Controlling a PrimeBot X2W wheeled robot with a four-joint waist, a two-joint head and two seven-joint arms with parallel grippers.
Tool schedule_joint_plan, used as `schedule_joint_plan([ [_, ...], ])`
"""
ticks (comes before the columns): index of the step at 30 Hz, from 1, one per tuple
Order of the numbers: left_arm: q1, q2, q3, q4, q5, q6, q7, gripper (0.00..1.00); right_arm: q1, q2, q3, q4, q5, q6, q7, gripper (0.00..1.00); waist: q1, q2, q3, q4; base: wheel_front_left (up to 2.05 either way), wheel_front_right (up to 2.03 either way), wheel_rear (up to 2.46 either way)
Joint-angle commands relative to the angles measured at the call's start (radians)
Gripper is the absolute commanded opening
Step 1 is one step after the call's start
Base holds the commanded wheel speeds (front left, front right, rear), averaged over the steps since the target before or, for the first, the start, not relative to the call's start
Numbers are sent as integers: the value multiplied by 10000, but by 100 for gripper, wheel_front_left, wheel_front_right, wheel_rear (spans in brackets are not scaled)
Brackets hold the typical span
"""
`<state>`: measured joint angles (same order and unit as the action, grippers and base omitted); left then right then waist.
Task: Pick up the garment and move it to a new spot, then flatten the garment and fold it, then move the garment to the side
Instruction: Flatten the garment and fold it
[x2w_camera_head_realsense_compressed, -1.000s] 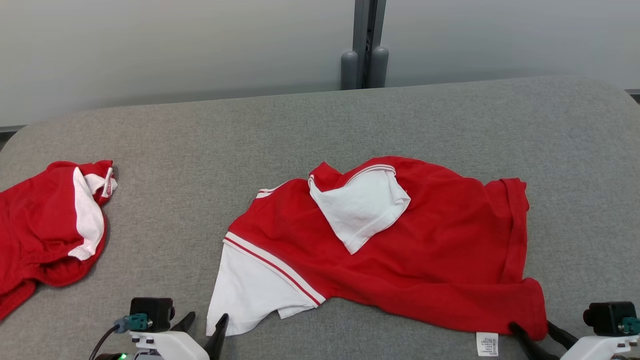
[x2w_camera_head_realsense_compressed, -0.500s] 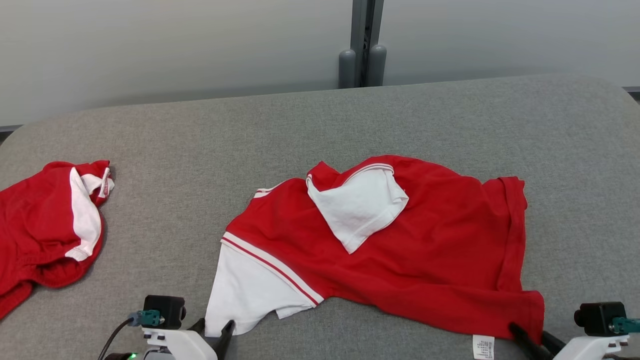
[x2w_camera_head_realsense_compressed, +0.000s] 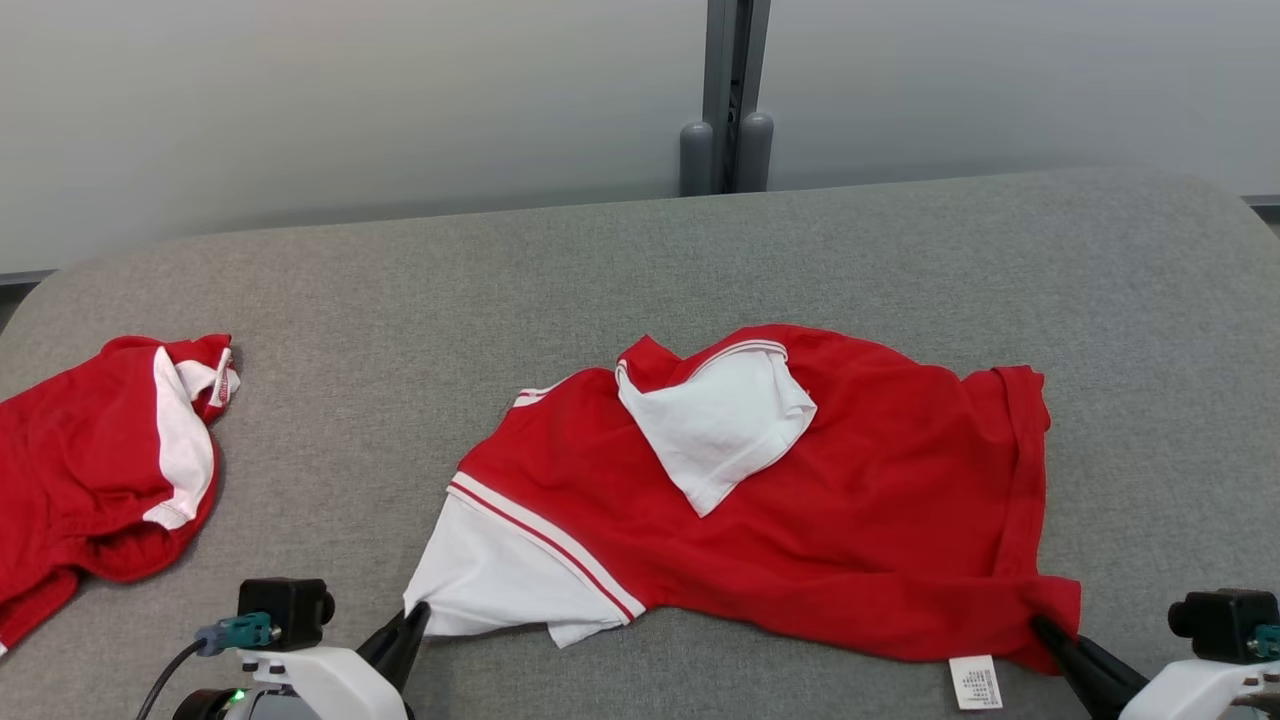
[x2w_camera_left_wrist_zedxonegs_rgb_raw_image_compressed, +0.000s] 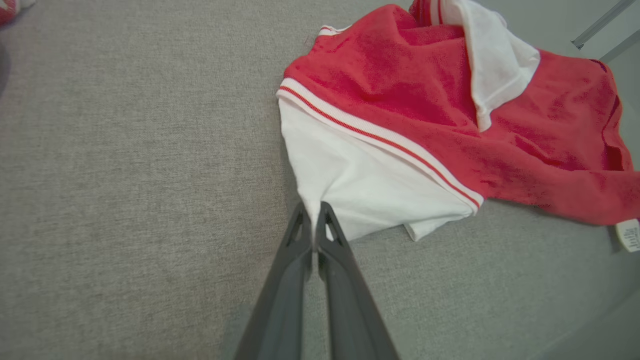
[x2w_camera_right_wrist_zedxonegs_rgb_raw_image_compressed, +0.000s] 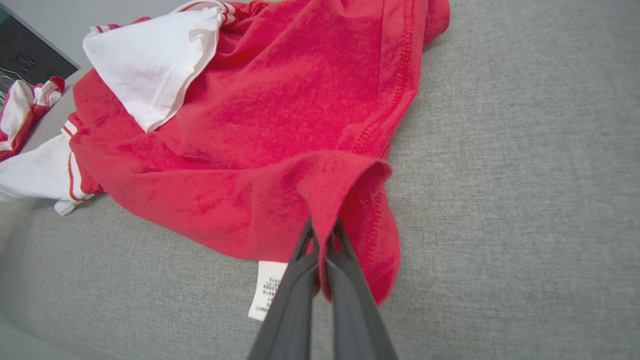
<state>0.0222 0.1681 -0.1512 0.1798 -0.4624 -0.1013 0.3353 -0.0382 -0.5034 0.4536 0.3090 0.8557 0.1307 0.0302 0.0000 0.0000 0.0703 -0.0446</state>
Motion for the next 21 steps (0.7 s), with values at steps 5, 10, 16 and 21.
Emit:
schedule_joint_plan([
  [5, 550, 300, 293, -1243, -326, 92, 326, 0, 462, -379, -359, -825, 439, 1, -282, 0, 0, 0, -151, 50, 0, 0, 0],
  [10, 466, 421, 323, -2354, -474, 114, 577, 0, 490, -581, -628, -1589, 642, 1, -260, 0, 0, 0, -88, 84, 0, 0, 0],
  [16, -1172, 896, 294, -2835, 84, 146, 785, 0, -937, -757, -688, -2178, 772, 1, -68, 0, 0, 0, 724, -60, 0, 0, 0],
  [21, -4267, 1439, 266, -2132, 199, -75, 992, 0, -3700, -861, -439, -1962, 1065, 1, -152, 0, 0, 0, 2258, -187, 0, 0, 0],
])
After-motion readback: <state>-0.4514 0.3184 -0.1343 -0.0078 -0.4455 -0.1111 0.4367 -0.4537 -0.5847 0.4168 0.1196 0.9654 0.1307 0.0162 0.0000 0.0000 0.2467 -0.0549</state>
